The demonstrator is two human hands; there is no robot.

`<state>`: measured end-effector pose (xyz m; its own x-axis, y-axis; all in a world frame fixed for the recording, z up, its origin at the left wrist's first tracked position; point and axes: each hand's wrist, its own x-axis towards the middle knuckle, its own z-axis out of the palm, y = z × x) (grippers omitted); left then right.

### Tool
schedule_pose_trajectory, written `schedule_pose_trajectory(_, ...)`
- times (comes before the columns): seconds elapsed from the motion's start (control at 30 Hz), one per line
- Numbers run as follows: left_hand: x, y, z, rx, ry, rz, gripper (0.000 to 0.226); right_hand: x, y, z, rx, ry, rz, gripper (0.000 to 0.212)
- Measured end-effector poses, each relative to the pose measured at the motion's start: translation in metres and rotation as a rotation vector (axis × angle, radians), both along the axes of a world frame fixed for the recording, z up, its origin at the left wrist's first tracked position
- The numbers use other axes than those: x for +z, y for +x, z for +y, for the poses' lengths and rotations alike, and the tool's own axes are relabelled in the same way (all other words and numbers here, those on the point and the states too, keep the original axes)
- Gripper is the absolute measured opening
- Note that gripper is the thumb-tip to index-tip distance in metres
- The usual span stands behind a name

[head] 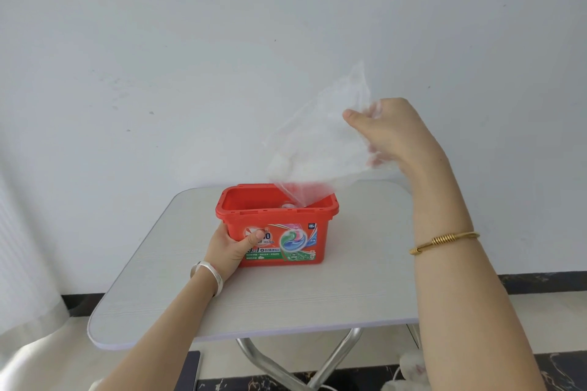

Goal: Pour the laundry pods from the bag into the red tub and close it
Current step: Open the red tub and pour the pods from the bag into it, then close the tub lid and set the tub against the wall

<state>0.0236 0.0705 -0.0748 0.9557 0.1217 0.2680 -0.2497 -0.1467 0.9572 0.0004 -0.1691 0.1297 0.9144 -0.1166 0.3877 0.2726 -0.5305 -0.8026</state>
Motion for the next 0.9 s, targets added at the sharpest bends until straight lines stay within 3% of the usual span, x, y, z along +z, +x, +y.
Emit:
schedule_pose_trajectory(0.1, 0.000, 0.000, 0.000, -0.002, -0.009, 0.008, 0.048, -0.010, 0.006, -0.012, -0.087, 0.242, -0.066, 0.027)
schedule_pose_trajectory(0.27, 0.003, -0.003, 0.000, -0.018, -0.008, 0.021, 0.055, -0.035, 0.016, -0.027, 0.022, 0.742, 0.095, 0.027)
schedule_pose_trajectory(0.5, 0.003, -0.003, 0.000, -0.029, -0.036, -0.008, 0.080, -0.076, 0.038, -0.036, 0.092, 1.256, 0.148, 0.011)
schedule_pose_trajectory(0.57, 0.002, -0.002, 0.000, -0.038, -0.035, -0.004, 0.074, -0.087, 0.041, -0.036, 0.057, 1.297, 0.159, 0.011)
schedule_pose_trajectory(0.67, 0.000, 0.001, -0.001, -0.010, -0.025, -0.011, 0.037, -0.105, 0.043, -0.033, -0.040, 1.263, 0.236, 0.010)
schedule_pose_trajectory(0.77, -0.002, 0.002, 0.000, 0.001, -0.021, -0.016, 0.032, -0.121, 0.045, -0.032, -0.121, 1.160, 0.335, 0.002)
schedule_pose_trajectory(0.9, -0.004, 0.004, 0.001, 0.009, -0.007, -0.010, 0.028, -0.138, 0.045, -0.030, -0.152, 1.038, 0.443, 0.016)
